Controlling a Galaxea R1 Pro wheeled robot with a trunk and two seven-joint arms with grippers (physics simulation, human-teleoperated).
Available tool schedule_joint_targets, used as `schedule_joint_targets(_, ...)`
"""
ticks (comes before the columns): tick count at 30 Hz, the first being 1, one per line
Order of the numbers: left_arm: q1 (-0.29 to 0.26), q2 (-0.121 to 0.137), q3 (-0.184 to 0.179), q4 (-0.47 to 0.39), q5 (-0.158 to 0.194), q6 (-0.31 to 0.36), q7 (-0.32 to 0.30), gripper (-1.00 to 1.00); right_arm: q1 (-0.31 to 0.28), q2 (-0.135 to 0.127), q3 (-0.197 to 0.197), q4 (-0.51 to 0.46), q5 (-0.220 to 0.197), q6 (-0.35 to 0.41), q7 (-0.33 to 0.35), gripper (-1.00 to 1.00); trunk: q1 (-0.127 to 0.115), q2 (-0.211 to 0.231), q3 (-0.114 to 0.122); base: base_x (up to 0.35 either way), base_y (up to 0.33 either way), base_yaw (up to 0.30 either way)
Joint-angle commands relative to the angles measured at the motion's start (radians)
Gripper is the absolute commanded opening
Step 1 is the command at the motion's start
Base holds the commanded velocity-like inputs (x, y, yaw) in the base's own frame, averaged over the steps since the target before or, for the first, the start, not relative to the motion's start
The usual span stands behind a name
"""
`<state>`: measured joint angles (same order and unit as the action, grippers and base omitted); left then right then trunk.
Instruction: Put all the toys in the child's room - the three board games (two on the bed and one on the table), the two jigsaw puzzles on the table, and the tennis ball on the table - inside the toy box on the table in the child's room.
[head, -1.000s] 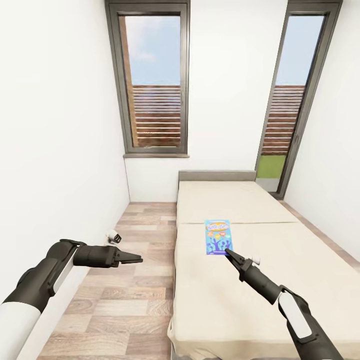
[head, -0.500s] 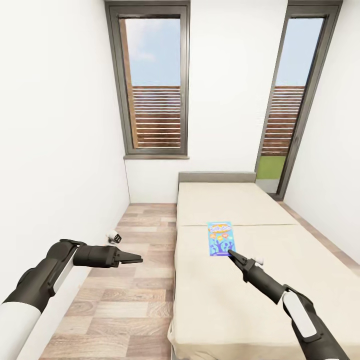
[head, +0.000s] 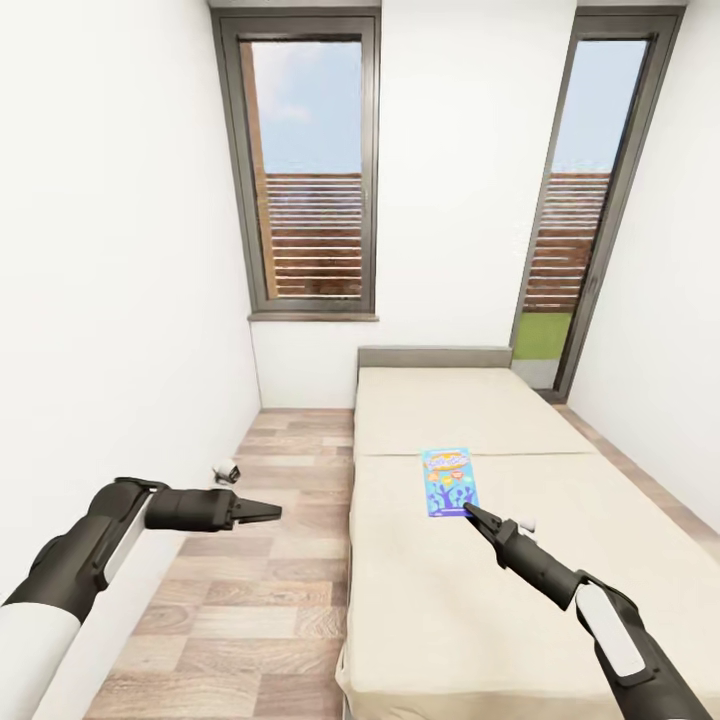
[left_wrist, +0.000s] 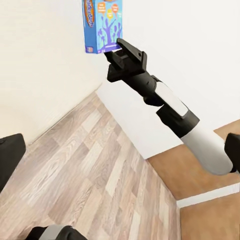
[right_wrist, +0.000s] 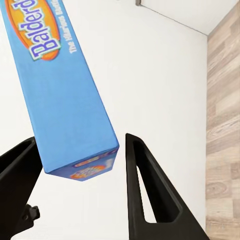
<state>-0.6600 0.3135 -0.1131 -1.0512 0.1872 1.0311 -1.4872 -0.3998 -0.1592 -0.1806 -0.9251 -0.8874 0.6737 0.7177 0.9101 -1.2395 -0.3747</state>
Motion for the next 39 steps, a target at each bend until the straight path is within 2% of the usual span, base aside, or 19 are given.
schedule_joint_targets(1,-0.001,0.000,0.003,0.000,0.001,0.010,0.010,1.00,-0.001,0.000,-0.002,0.000,-0.002,0.005,0.001,-1.00,-0.004,0.007,0.002,0.000,0.000,0.109)
schedule_joint_targets(6,-0.001,-0.003,0.006,0.000,-0.001,0.010,0.042,1.00,-0.001,0.002,0.000,0.001,-0.002,0.004,-0.001,-1.00,-0.023,0.042,0.018,-0.056,0.000,0.219)
schedule_joint_targets(11,-0.001,-0.006,0.007,0.000,0.000,0.013,0.129,1.00,-0.001,0.004,0.001,0.003,-0.001,0.004,-0.007,-1.00,-0.042,0.077,0.033,-0.194,0.000,0.274)
schedule_joint_targets(14,-0.004,-0.005,0.007,-0.001,0.002,0.014,0.160,1.00,-0.001,0.003,0.001,0.003,-0.001,0.004,-0.009,-1.00,-0.054,0.098,0.043,-0.052,-0.002,0.282)
schedule_joint_targets(39,-0.006,-0.011,0.006,-0.001,-0.001,0.010,0.172,1.00,-0.001,0.005,0.002,0.003,-0.001,0.003,-0.009,-1.00,-0.150,0.273,0.121,-0.217,-0.198,0.289)
